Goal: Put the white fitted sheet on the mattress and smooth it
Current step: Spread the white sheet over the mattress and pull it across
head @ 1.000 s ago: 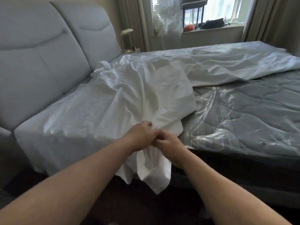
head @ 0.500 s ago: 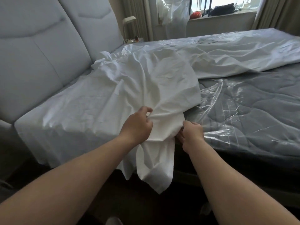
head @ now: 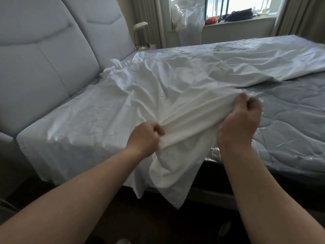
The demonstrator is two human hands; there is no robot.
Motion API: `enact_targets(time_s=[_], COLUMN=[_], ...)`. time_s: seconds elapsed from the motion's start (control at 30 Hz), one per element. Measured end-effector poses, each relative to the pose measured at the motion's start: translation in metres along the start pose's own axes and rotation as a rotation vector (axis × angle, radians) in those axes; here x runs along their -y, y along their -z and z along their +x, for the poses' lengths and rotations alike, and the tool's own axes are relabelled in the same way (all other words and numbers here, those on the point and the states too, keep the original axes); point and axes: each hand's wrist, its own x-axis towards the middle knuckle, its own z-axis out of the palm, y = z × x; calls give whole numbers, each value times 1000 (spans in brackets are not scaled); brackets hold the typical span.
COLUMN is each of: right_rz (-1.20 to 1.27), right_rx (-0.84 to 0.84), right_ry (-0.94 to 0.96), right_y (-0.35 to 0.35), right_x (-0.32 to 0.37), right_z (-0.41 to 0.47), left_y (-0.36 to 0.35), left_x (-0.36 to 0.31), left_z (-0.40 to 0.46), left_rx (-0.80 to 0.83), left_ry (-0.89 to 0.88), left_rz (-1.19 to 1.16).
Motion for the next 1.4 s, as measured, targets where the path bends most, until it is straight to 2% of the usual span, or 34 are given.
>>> enact_targets(time_s=[0.07, 0.1, 0.13, 0.17, 0.23, 0.3, 0.4, 0.5, 0.57, 0.6, 0.63, 0.7, 0.77, 0.83, 0.9, 0.97, 1.1, 1.17, 1.2, 1.27, 1.33, 1.4], right_rz=[-237, -356, -456, -535, -647, -674, -669, -711, -649, -627, -632, -697, -871, -1029, -1009, -856, -443, -216, -120, -10, -70, -279], right_rx=[63, 143, 254, 384, 654, 900, 1132, 1230, 1305, 1271, 1168, 833, 435, 166, 89, 113, 162, 131, 90, -35, -177, -83], right_ry=[579, 790, 920, 953, 795, 566, 338, 27, -155, -182, -180, -110, -64, -225, -498, -673, -1018, -1121, -1108, -919, -496, -28], right_y=[-3, 1, 5, 12, 21, 27, 28, 31, 34, 35, 34, 32, 34, 43, 50, 51, 52, 53, 53, 53, 51, 45], right_x=[40, 42, 37, 25, -5, -32, -45, -32, -26, -24, -25, -30, -34, -40, -46, -47, -51, -52, -51, -44, -24, 3], right_z=[-23, -32, -40, -48, -66, -79, -89, -91, -89, -86, -81, -65, -45, -20, -6, -9, -10, -5, -2, 7, 14, 7], left_y=[-4, -4, -4, -2, 5, 9, 4, -3, -5, -6, -7, -10, -13, -11, -7, -5, -5, -5, -5, -5, -9, -9], left_x=[-12, -18, -22, -26, -34, -39, -40, -32, -24, -20, -16, -12, -10, -9, -9, -10, -15, -15, -13, -12, -11, -14], left_z=[-2, -3, -3, -2, 0, 0, -8, -9, -8, -8, -7, -6, -4, 1, 5, 7, 7, 4, 3, 1, -3, -6], left_rx=[41, 30, -14, -79, -159, -20, 258, 246, 255, 269, 278, 219, 42, -151, -277, -347, -368, -333, -286, -127, -9, -28], left_ry=[-17, -9, 9, 38, 101, 123, 69, 117, 163, 171, 173, 150, 116, 93, 38, -17, -82, -60, -27, 66, 114, 58], left_rz=[-37, -54, -100, -180, -386, -476, -293, -116, -47, -28, -12, 34, 62, -28, -142, -211, -304, -289, -267, -188, -132, -145])
